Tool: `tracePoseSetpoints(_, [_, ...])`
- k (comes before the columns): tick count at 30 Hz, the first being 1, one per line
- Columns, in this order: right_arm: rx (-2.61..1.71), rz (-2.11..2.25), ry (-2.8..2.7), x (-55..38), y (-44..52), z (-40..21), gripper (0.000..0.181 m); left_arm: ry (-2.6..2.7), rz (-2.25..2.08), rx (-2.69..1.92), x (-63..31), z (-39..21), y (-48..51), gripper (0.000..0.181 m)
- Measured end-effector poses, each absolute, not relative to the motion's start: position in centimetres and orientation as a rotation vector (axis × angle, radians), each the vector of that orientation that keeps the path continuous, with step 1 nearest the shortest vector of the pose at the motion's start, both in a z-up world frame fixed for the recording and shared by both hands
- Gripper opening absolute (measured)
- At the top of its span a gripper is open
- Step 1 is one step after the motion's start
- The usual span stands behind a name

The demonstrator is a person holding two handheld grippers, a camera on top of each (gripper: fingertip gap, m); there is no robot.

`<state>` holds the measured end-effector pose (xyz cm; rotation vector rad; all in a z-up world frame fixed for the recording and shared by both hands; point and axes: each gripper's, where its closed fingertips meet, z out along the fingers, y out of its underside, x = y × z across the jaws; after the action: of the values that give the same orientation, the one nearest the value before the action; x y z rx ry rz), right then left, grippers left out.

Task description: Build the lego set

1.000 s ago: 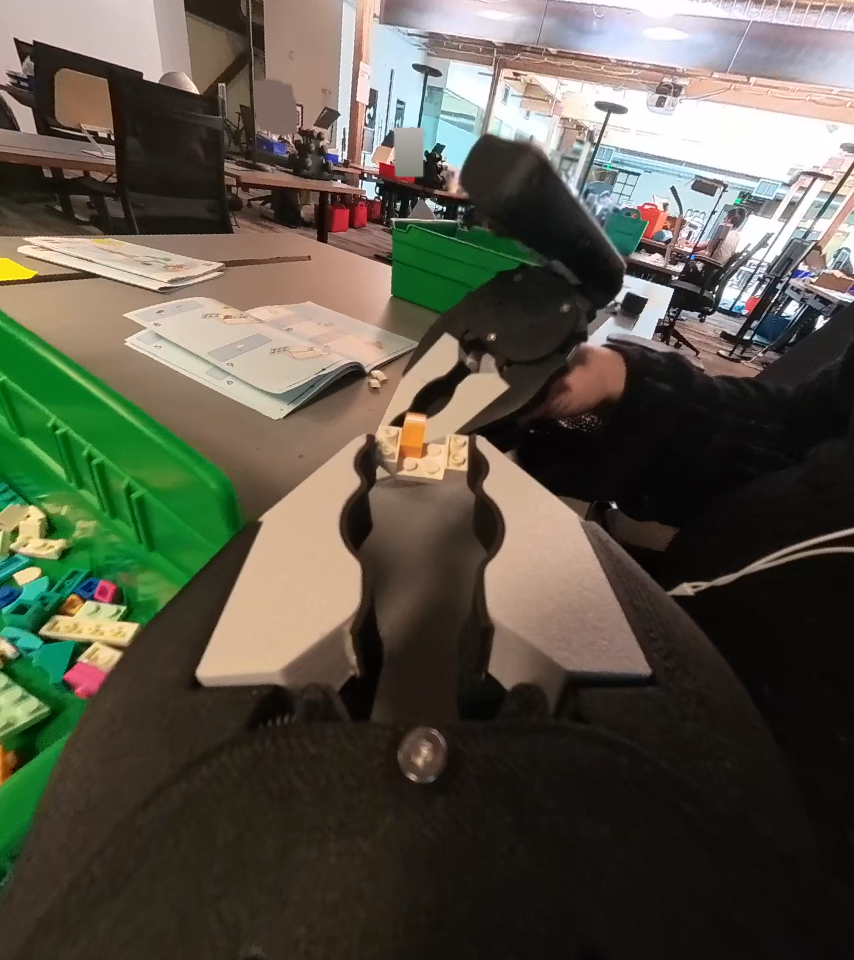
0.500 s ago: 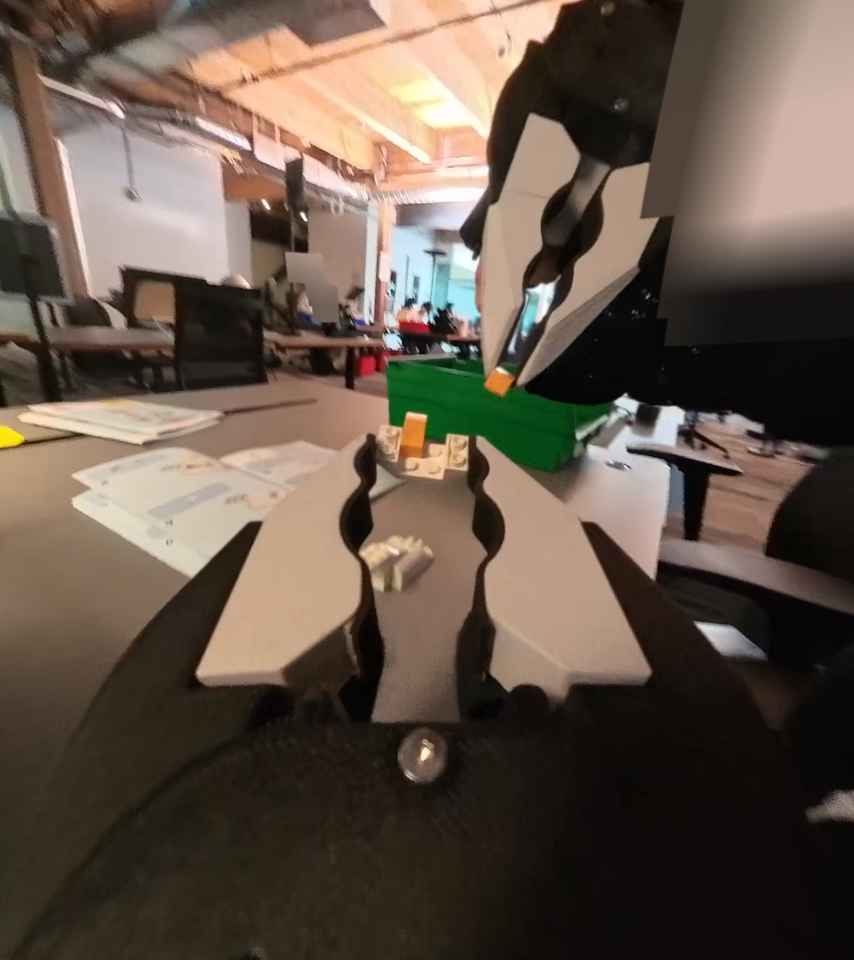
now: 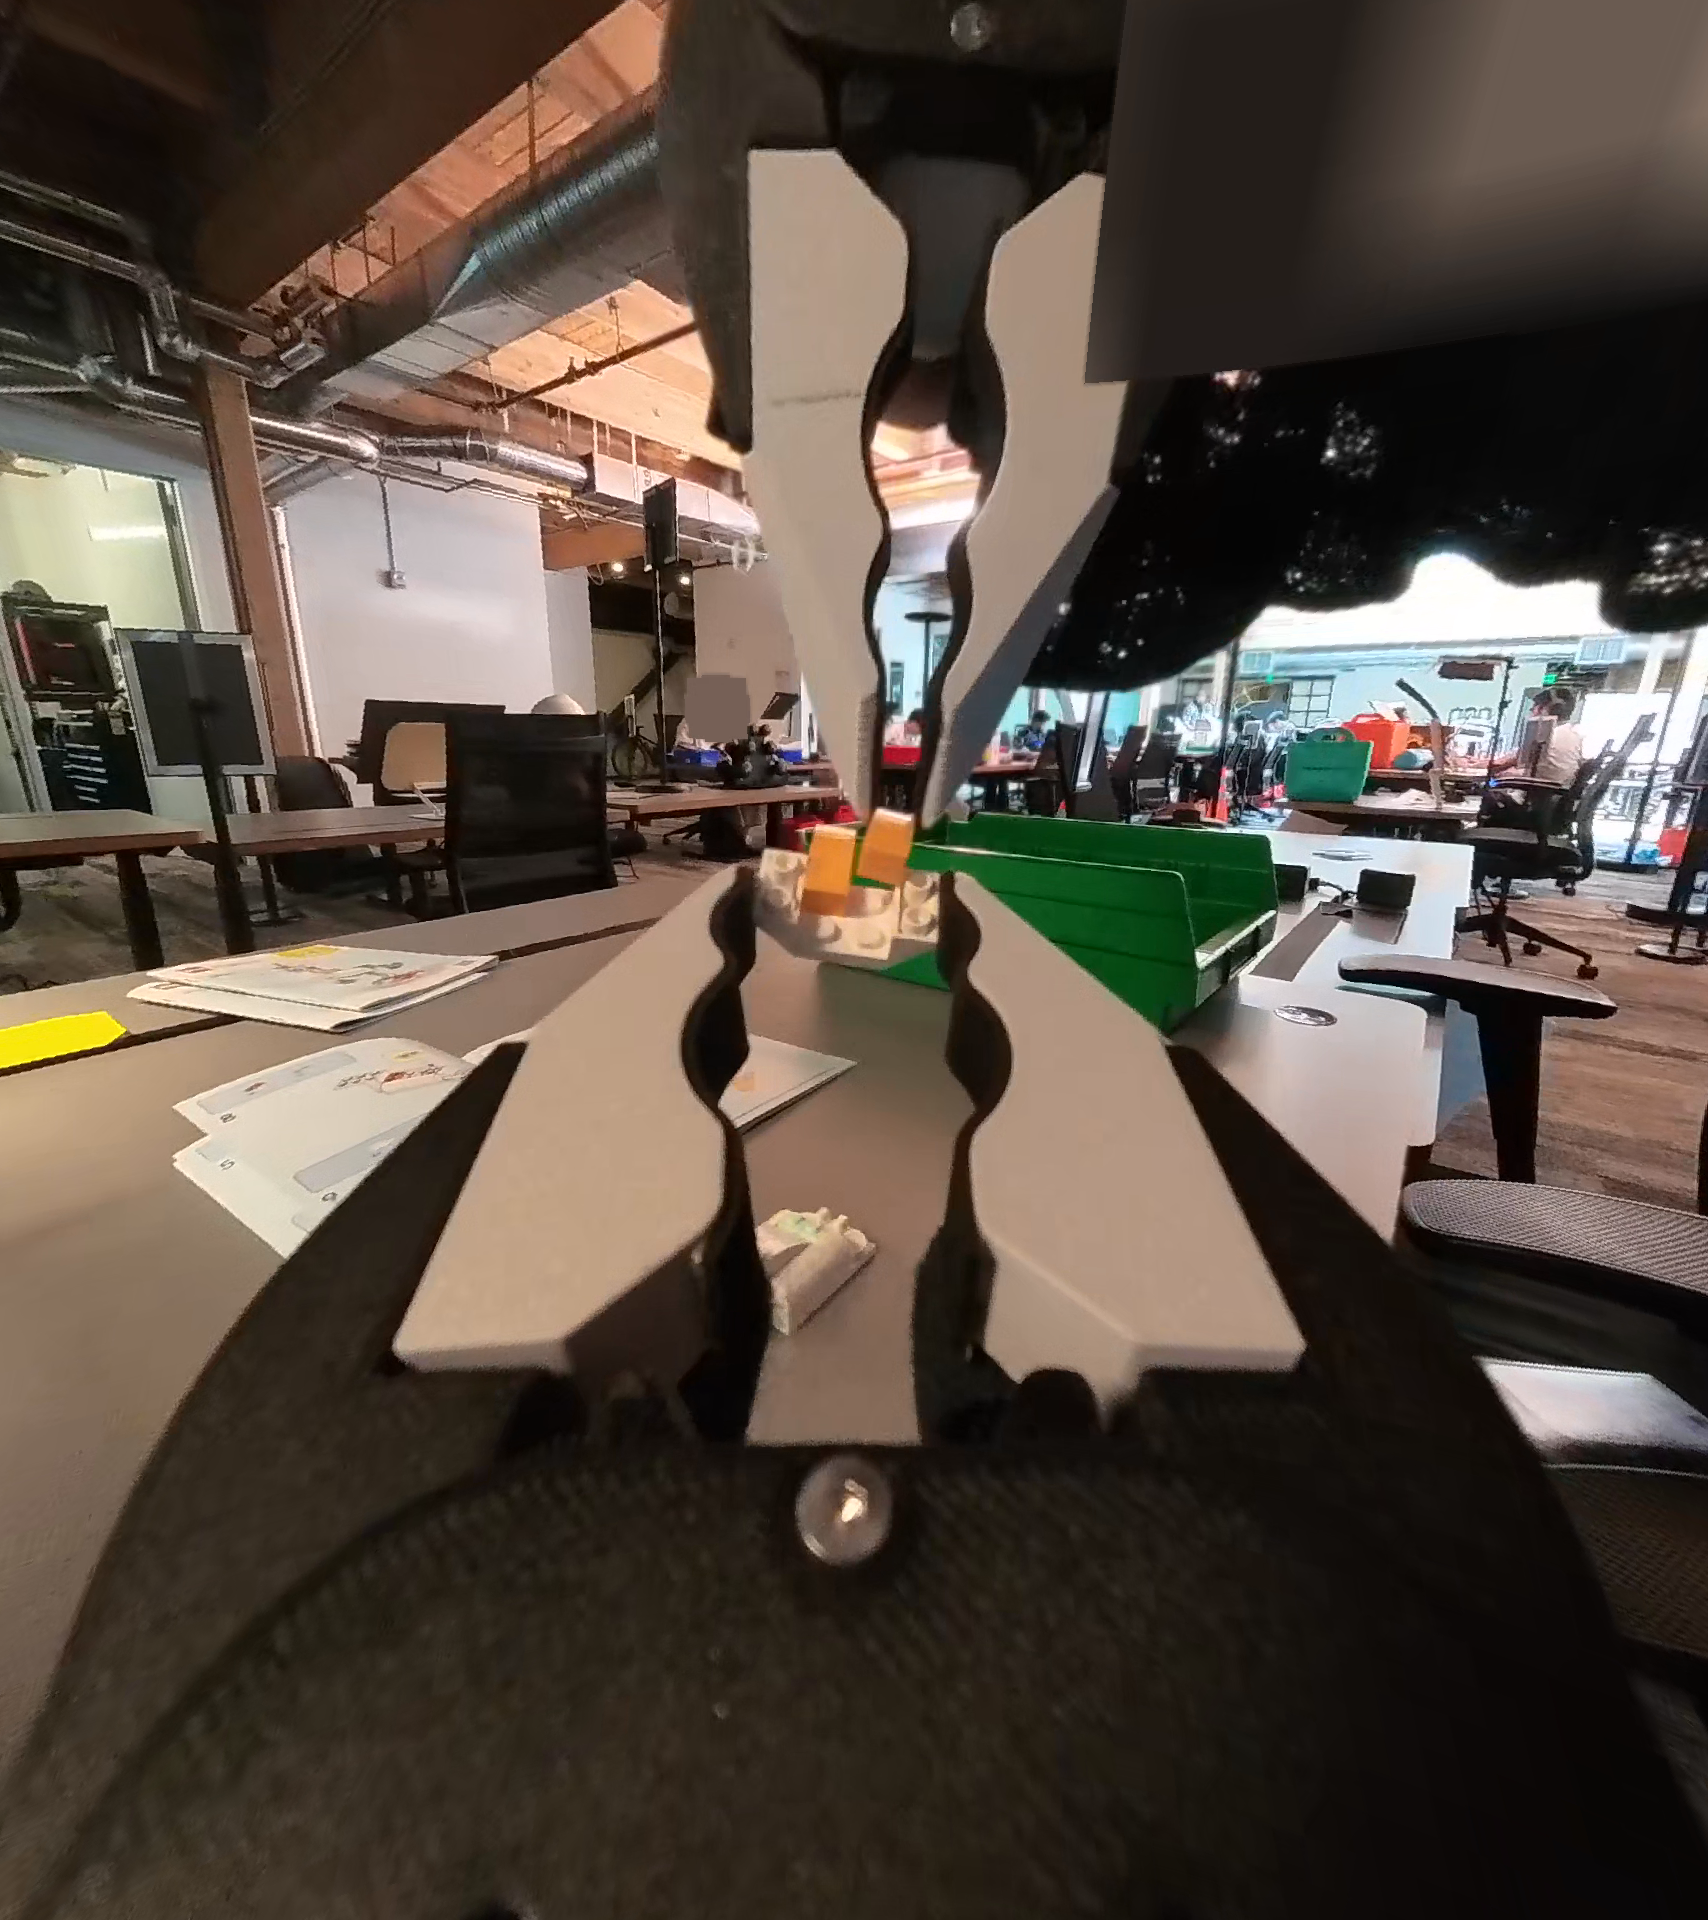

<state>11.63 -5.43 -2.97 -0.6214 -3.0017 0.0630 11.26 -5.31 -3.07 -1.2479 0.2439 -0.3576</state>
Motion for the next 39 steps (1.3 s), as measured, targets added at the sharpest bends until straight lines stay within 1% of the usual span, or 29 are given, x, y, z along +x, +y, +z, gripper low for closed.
tracePoseSetpoints(13, [-0.727,-0.277,-3.135,11.7,-5.3,-3.6,0.005,0.215,-0.399,-1.275,11.3,-3.5,-5.4,0.034])
tracePoseSetpoints(26, [-0.744,-0.373,-3.168,11.5,-5.3,-4.3,0.005,0.207,-0.419,-1.319,11.1,-4.2,-5.3,0.034])
tracePoseSetpoints(39, [-0.747,-0.344,-3.165,11.3,-5.3,-4.6,0.005,0.200,-0.444,-1.327,11.1,-4.4,-5.2,0.034])
